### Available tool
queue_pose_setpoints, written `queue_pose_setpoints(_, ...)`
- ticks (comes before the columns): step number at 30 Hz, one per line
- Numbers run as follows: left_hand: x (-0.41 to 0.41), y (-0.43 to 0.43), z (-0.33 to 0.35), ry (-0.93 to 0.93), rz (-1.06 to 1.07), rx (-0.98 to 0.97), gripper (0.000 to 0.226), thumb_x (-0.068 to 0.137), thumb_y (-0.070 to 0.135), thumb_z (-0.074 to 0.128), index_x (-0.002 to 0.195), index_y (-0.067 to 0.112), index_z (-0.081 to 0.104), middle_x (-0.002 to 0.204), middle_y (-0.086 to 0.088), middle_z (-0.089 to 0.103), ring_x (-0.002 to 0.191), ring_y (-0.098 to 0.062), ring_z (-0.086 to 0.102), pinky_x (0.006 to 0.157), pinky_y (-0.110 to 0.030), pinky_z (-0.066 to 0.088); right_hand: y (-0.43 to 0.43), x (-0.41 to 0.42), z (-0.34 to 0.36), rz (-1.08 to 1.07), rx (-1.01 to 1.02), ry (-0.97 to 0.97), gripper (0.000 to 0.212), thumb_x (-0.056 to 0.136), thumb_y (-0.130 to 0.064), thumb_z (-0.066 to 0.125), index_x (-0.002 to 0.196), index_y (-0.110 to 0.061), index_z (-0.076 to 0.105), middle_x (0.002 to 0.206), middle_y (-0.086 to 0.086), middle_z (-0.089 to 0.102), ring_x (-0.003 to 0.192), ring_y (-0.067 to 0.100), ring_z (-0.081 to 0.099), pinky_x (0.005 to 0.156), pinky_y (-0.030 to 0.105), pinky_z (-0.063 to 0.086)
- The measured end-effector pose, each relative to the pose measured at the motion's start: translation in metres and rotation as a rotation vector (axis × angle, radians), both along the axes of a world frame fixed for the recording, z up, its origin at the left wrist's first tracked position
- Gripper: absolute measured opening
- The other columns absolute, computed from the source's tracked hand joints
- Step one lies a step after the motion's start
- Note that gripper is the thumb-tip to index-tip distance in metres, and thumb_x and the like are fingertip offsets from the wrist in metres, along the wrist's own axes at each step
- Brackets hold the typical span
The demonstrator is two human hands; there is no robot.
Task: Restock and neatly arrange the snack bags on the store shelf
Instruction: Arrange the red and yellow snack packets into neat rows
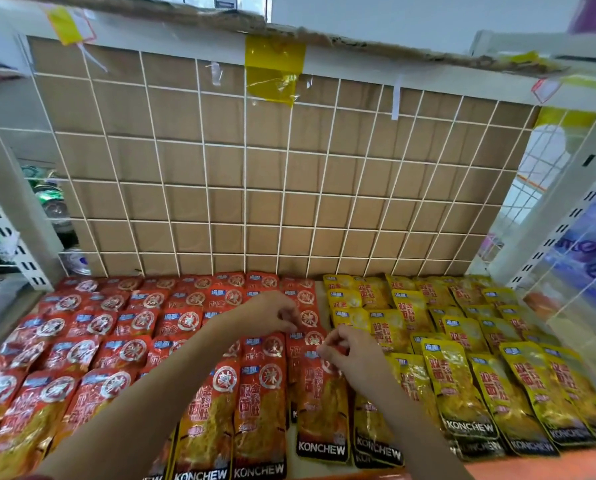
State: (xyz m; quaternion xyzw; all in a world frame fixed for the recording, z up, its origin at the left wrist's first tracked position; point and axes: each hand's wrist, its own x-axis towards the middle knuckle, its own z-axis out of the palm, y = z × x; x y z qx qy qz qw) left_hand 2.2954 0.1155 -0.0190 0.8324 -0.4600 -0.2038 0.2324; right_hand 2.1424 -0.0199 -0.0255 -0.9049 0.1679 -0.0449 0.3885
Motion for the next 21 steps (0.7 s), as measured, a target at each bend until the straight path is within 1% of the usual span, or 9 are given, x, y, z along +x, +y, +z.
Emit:
queue_pose_setpoints(2, -0.001, 0.001, 0.001, -0.004, -0.005, -0.015, 0.015, 0.086, 0.018, 0.063, 0.1, 0.015, 0.068, 0.1, 0.002, 0.067, 0.09, -0.006, 0.057, 0.081, -0.018, 0.044, 0.007, 0.002, 0.0, 0.024, -0.042, 0.019, 0.021, 0.083, -0.036, 0.066, 0.07, -0.034, 0.049, 0.075, -0.015, 0.058, 0.075, 0.005, 0.058, 0.062, 0.017, 0.041)
queue_pose_setpoints(4, -0.001, 0.001, 0.0, -0.012, -0.007, -0.027, 0.015, 0.087, 0.018, 0.063, 0.101, 0.014, 0.068, 0.101, 0.002, 0.067, 0.087, -0.003, 0.055, 0.073, -0.008, 0.039, 0.014, 0.003, 0.001, 0.056, -0.186, 0.036, 0.018, 0.083, -0.04, 0.064, 0.074, -0.033, 0.05, 0.076, -0.018, 0.053, 0.075, 0.003, 0.053, 0.06, 0.014, 0.036)
queue_pose_setpoints(6, -0.002, 0.001, -0.001, -0.02, -0.004, -0.03, 0.016, 0.087, 0.017, 0.062, 0.102, 0.015, 0.067, 0.101, 0.003, 0.066, 0.084, 0.0, 0.053, 0.068, -0.003, 0.035, 0.021, 0.002, 0.002, 0.08, -0.298, 0.038, 0.013, 0.084, -0.042, 0.061, 0.082, -0.032, 0.053, 0.083, -0.017, 0.05, 0.079, 0.003, 0.048, 0.06, 0.014, 0.033)
queue_pose_setpoints(9, -0.003, 0.002, -0.004, -0.024, 0.01, -0.039, 0.016, 0.088, 0.016, 0.061, 0.103, 0.015, 0.067, 0.101, 0.003, 0.065, 0.086, 0.0, 0.052, 0.07, -0.004, 0.035, 0.025, 0.003, 0.0, 0.092, -0.342, 0.044, 0.017, 0.085, -0.042, 0.06, 0.091, -0.026, 0.059, 0.091, -0.013, 0.049, 0.083, 0.005, 0.046, 0.065, 0.018, 0.032)
queue_pose_setpoints(13, -0.004, 0.002, -0.005, -0.021, 0.018, -0.049, 0.017, 0.089, 0.014, 0.059, 0.105, 0.014, 0.067, 0.095, 0.006, 0.062, 0.082, 0.001, 0.05, 0.068, -0.002, 0.035, 0.025, 0.0, -0.001, 0.089, -0.321, 0.031, 0.018, 0.086, -0.042, 0.059, 0.092, -0.026, 0.059, 0.097, -0.01, 0.057, 0.087, 0.007, 0.051, 0.068, 0.019, 0.035)
queue_pose_setpoints(16, -0.005, 0.001, -0.005, -0.016, 0.028, -0.042, 0.017, 0.089, 0.014, 0.059, 0.104, 0.015, 0.066, 0.1, 0.004, 0.064, 0.085, -0.001, 0.051, 0.071, -0.007, 0.036, 0.025, -0.001, -0.002, 0.067, -0.296, 0.005, 0.014, 0.086, -0.042, 0.059, 0.085, -0.03, 0.054, 0.092, -0.013, 0.057, 0.083, 0.003, 0.049, 0.063, 0.013, 0.034)
queue_pose_setpoints(18, -0.005, 0.001, -0.004, -0.012, 0.031, -0.039, 0.016, 0.089, 0.014, 0.059, 0.103, 0.015, 0.066, 0.102, 0.003, 0.065, 0.086, -0.002, 0.052, 0.074, -0.01, 0.038, 0.026, -0.001, -0.004, 0.062, -0.293, 0.0, 0.013, 0.087, -0.042, 0.058, 0.086, -0.03, 0.054, 0.089, -0.015, 0.054, 0.081, 0.002, 0.048, 0.062, 0.011, 0.033)
queue_pose_setpoints(21, -0.006, 0.002, -0.004, -0.019, 0.02, -0.038, 0.016, 0.089, 0.014, 0.059, 0.102, 0.016, 0.066, 0.098, 0.006, 0.064, 0.086, -0.002, 0.053, 0.076, -0.014, 0.04, 0.027, -0.001, -0.006, 0.06, -0.283, -0.001, 0.016, 0.087, -0.042, 0.058, 0.09, -0.026, 0.059, 0.088, -0.015, 0.054, 0.08, 0.003, 0.051, 0.066, 0.016, 0.039)
